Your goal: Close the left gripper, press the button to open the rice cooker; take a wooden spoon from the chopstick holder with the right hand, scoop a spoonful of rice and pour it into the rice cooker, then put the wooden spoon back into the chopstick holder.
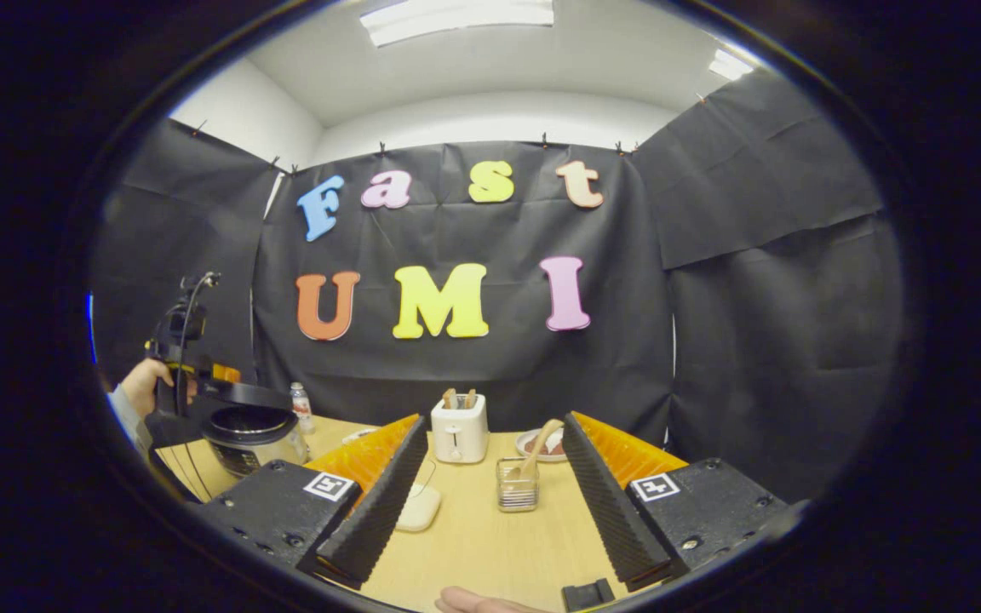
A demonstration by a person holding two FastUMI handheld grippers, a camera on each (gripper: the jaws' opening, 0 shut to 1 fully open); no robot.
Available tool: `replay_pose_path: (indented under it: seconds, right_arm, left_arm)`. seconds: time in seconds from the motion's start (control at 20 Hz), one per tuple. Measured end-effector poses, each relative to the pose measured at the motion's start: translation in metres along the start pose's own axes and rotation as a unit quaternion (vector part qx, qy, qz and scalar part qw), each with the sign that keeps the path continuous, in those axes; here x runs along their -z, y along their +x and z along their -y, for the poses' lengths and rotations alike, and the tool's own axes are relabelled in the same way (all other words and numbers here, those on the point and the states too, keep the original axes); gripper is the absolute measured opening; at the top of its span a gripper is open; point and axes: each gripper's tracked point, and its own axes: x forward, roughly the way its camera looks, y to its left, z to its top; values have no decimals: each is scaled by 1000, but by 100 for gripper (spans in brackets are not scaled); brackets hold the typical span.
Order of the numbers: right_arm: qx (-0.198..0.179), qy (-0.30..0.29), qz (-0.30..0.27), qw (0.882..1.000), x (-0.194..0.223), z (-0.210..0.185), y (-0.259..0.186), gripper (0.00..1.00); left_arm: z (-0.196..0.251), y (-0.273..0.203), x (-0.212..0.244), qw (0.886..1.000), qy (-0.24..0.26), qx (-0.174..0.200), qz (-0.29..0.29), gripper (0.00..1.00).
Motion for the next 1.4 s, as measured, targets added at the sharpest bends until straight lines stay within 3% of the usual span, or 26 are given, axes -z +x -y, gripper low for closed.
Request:
replay_pose_path:
  seconds: [0.5,0.7,0.85,1.4]
  right_arm:
    - [-32,-27,8,999,-1,-21,-21,100]
    - [-38,-24,-6,999,8,-25,-18,100]
    - [-42,-28,-10,999,12,-28,-17,100]
    - [-41,-31,-23,998,21,-27,-16,100]
  left_arm:
    - [3,-3,51,999,15,-25,15,97]
    - [5,-2,46,992,23,-24,122,100]
    - [7,-3,46,986,23,-27,160,98]
    - [7,-7,54,987,22,-39,155,97]
